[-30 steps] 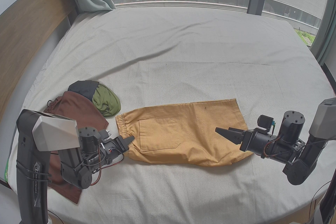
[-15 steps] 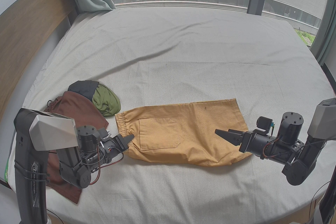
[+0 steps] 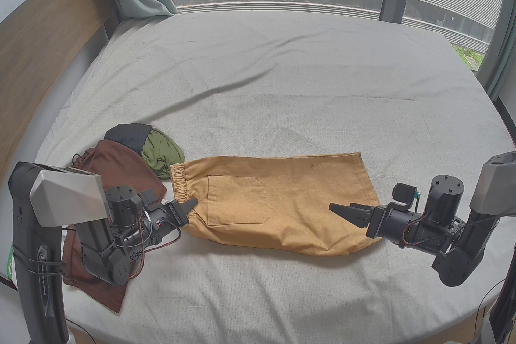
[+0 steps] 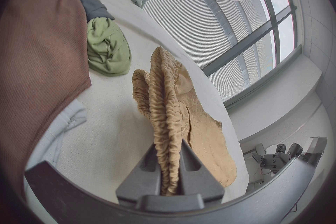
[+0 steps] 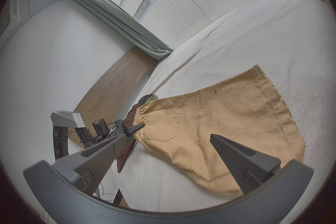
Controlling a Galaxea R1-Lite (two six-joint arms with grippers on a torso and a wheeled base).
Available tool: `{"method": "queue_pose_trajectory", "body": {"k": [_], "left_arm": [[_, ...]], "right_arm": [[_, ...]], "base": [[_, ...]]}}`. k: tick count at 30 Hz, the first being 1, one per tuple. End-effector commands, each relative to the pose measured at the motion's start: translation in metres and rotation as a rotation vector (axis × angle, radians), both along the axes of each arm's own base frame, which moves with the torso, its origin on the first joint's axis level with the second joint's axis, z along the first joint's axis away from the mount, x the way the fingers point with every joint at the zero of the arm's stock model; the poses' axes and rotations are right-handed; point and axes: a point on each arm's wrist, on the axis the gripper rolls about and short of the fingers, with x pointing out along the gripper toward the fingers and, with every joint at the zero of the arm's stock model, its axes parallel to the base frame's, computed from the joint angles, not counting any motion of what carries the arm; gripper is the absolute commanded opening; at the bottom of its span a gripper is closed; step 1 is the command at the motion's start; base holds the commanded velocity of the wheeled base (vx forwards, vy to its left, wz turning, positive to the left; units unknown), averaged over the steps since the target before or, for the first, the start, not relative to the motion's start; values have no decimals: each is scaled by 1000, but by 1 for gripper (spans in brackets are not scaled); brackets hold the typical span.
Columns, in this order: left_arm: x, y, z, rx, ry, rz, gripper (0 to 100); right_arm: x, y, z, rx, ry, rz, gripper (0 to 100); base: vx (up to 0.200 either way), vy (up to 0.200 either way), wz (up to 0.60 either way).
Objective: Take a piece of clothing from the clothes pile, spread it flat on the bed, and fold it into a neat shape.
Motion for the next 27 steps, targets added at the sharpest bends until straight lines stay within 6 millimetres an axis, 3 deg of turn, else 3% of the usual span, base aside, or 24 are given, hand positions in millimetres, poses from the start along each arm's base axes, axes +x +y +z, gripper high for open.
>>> {"method": "queue_pose_trajectory", "body": {"k": [1,16,27], "left_arm": [[-2,7,4,9,-9,-1,0],[-13,41,32,-7,-60,-43,0],[-13,63,41,-17,-84,-29,0]], "right_arm": [[0,0,-3,-4,9,1,100],[0,0,-3,-5,10,1,100],[0,0,-3,-16,0,4,100]], "base": [[0,0,0],[0,0,0],[0,0,0]]}}
